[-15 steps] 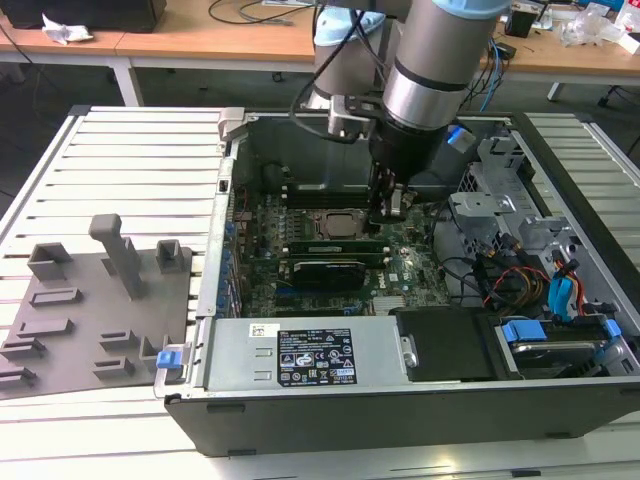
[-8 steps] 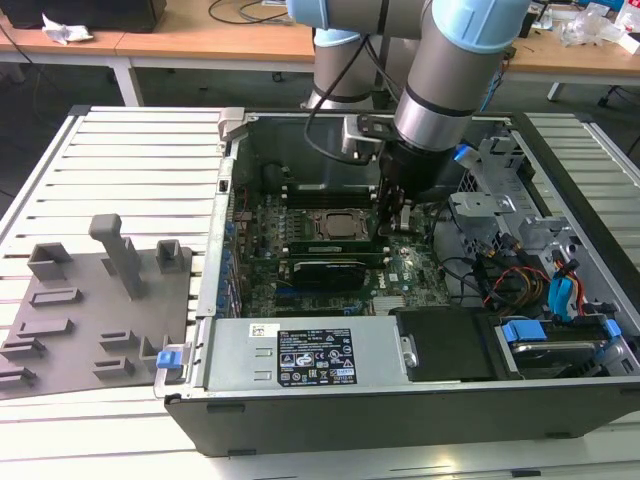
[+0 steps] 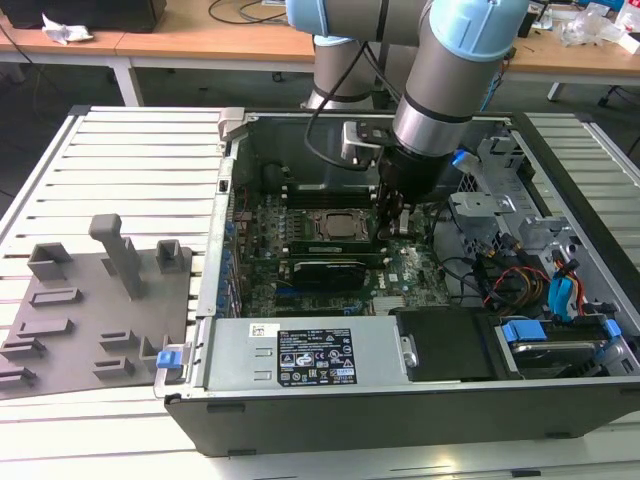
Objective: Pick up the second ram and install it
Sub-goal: 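Press down the second ram until it locks into place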
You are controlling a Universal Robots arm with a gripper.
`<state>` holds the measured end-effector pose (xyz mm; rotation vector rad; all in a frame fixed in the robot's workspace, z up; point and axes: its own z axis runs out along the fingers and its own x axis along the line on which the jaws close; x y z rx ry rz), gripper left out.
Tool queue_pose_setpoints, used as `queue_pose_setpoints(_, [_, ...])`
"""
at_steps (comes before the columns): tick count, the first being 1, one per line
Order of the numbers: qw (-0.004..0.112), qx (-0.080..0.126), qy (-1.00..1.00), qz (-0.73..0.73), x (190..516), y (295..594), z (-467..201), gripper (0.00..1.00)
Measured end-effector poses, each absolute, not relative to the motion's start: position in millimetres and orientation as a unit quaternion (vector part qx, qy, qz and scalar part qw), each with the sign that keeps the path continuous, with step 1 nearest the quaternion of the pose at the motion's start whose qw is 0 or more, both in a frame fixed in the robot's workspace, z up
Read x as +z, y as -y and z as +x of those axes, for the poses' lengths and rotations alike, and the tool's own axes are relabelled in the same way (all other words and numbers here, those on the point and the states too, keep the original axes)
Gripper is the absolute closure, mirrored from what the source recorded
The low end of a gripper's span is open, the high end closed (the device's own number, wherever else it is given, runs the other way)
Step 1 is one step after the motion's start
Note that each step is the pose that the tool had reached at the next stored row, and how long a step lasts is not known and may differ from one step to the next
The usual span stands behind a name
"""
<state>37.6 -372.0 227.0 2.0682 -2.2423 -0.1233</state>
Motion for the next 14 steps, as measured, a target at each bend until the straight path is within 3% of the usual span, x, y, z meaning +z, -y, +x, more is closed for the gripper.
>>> queue_pose_setpoints(3, [0.039, -0.045, 0.733, 0.677, 236, 372, 36, 0.89])
queue_pose_setpoints(6, [0.021, -0.061, 0.732, 0.678, 237, 373, 23, 0.89])
queue_pose_setpoints(14, [0.016, -0.055, 0.733, 0.678, 232, 379, -37, 0.89])
